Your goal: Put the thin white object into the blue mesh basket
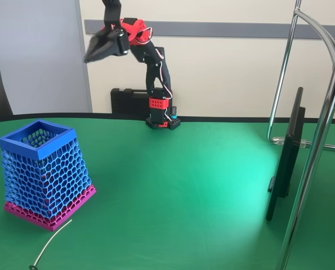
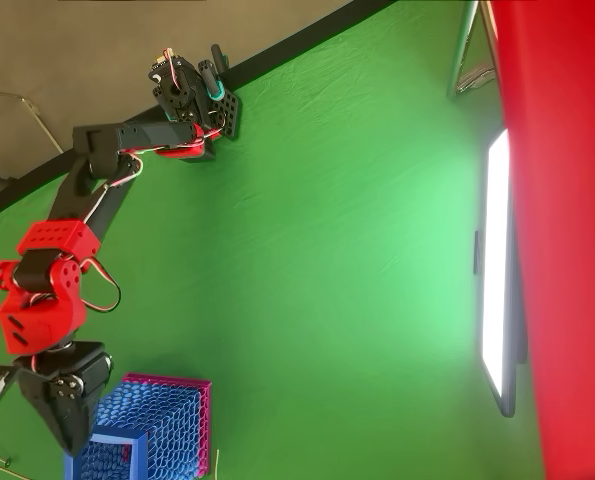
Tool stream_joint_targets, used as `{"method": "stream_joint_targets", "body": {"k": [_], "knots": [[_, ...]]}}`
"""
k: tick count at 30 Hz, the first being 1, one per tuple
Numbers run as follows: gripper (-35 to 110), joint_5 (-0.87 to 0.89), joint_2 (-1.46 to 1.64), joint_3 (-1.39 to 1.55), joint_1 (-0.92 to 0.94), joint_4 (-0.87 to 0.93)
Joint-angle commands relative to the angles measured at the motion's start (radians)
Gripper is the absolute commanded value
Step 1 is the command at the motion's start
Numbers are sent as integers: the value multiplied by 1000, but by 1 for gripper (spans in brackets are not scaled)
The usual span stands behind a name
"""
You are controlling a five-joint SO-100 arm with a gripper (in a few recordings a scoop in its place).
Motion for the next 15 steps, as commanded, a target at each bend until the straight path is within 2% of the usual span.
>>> {"method": "stream_joint_targets", "body": {"k": [1, 9, 15], "knots": [[1, 44, 176, 152, -34, 3], [1, 224, 488, 545, -115, 0], [1, 460, 687, 776, -160, -31]]}}
